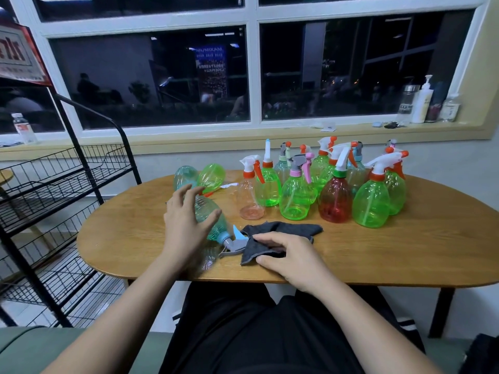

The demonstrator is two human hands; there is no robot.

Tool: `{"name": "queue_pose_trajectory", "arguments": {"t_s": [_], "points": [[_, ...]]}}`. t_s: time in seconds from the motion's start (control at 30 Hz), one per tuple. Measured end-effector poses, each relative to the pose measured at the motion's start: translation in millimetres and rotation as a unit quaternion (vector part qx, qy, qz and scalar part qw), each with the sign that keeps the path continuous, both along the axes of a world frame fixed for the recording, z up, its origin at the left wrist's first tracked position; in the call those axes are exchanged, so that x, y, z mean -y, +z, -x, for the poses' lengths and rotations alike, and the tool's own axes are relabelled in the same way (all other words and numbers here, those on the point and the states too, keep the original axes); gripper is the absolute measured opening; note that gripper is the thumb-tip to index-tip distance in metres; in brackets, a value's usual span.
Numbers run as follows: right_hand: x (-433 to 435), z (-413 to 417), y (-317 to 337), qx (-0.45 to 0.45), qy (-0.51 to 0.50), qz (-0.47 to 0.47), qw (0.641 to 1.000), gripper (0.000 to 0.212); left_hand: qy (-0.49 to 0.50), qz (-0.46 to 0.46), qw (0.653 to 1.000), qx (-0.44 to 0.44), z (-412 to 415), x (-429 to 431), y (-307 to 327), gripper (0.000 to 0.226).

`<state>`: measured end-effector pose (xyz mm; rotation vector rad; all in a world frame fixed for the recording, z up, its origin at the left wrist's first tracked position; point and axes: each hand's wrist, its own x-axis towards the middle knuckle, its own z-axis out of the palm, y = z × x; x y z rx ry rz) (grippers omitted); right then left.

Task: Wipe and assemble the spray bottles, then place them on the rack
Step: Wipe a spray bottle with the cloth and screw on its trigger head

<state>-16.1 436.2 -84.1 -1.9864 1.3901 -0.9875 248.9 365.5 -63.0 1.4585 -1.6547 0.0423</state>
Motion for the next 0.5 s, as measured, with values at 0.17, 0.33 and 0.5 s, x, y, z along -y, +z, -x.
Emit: {"name": "queue_pose_trajectory", "arguments": {"t_s": [0.17,0.33,0.5], "points": [[1,-3,-3,-0.018,-0.009,0.008,1.0,0.054,-0.043,-0.063,0.994,-0.072,-7,12,-12,0.075],[6,-11,-6,-0.046,-0.029,0.042,0.998,0.043,-0.051,-0.051,0.992,-0.103,-6,10,-16,0.075],[19,-22,6,0.011,-0.115,0.05,0.992,0.03,-0.05,-0.042,0.992,-0.109,-4,6,-16,0.074]]}}
